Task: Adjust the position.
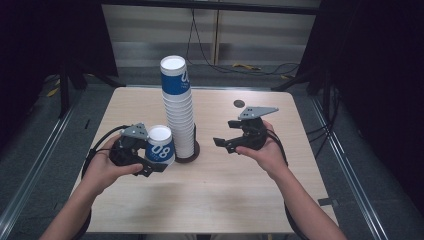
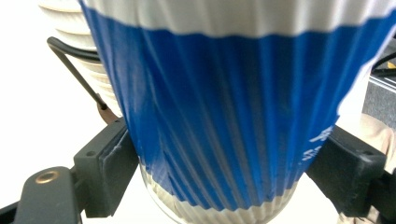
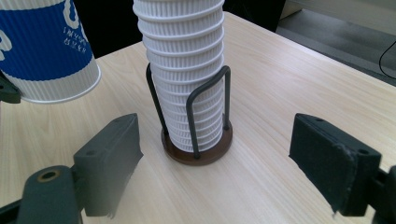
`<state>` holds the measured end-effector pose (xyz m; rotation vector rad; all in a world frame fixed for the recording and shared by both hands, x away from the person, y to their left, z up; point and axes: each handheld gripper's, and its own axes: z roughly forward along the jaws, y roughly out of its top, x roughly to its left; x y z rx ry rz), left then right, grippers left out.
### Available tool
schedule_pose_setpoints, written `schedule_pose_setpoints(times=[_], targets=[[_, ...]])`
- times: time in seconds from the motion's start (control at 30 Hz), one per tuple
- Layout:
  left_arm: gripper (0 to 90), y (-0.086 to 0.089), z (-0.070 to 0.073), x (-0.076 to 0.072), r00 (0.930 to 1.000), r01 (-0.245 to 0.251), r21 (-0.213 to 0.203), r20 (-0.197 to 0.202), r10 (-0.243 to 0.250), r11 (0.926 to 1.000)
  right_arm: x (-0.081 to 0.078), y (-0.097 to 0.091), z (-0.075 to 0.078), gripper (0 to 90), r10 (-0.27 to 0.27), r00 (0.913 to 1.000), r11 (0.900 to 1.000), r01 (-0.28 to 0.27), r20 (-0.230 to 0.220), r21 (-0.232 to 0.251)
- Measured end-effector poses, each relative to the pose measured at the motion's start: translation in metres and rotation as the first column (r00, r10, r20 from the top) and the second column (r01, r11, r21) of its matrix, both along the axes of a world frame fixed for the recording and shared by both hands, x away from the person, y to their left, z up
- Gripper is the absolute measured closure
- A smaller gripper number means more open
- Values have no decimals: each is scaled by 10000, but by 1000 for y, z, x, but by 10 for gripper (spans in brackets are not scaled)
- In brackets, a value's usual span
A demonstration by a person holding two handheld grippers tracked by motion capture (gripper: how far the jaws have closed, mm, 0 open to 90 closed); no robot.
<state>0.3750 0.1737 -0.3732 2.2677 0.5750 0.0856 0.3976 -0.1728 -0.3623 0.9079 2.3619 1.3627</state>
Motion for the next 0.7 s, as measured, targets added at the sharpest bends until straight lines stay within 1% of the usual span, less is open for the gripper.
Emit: schedule_pose_setpoints(times=[0.07,0.17,0.2,0.23,0.3,0.37,0.4,0.43,0.47,0.53,0.6,0.67,0.7], targets=[[160,-3,-2,-1,9999,92,53,-85,-92,9999,-1,-2,-1,158,-16,10000,10000,16,-9,-9],[161,-8,-5,-2,9995,293,309,-89,-290,9991,-3,-6,-4,158,-51,10000,10000,52,-43,61],[161,-11,-7,-3,9997,243,231,-82,-242,9994,-4,-7,-5,158,-50,10000,10000,50,-67,49],[161,-12,-7,-3,9993,358,318,-105,-355,9989,-4,-7,-5,158,-50,10000,10000,50,-67,49],[162,-16,-9,-4,9990,437,246,-141,-434,9987,-5,-8,-7,158,-10,10000,10000,11,-71,65],[165,-18,-10,-5,9985,513,297,-178,-508,9982,-7,-11,-10,158,-13,9999,10000,14,-115,60],[165,-20,-10,-5,9983,568,393,-138,-563,9976,-7,-11,-10,158,-13,9999,10000,14,-115,60],[166,-22,-11,-6,9981,604,381,-146,-598,9975,-9,-13,-12,158,-28,9999,10000,29,-151,59],[166,-23,-11,-6,9973,719,450,-160,-713,9964,-9,-13,-12,158,-28,9999,10000,29,-151,59],[166,-27,-12,-7,9967,795,426,-180,-788,9959,-10,-15,-14,158,-24,9999,10000,25,-146,61],[167,-30,-13,-8,9957,910,494,-199,-901,9946,-11,-17,-15,158,-49,9999,10000,49,-148,41],[167,-34,-14,-8,9941,1067,653,-257,-1053,9921,-12,-19,-16,158,-42,9998,10000,43,-172,24],[167,-36,-15,-8,9945,1031,652,-232,-1018,9925,-13,-20,-17,158,-65,9998,10000,67,-187,67]])
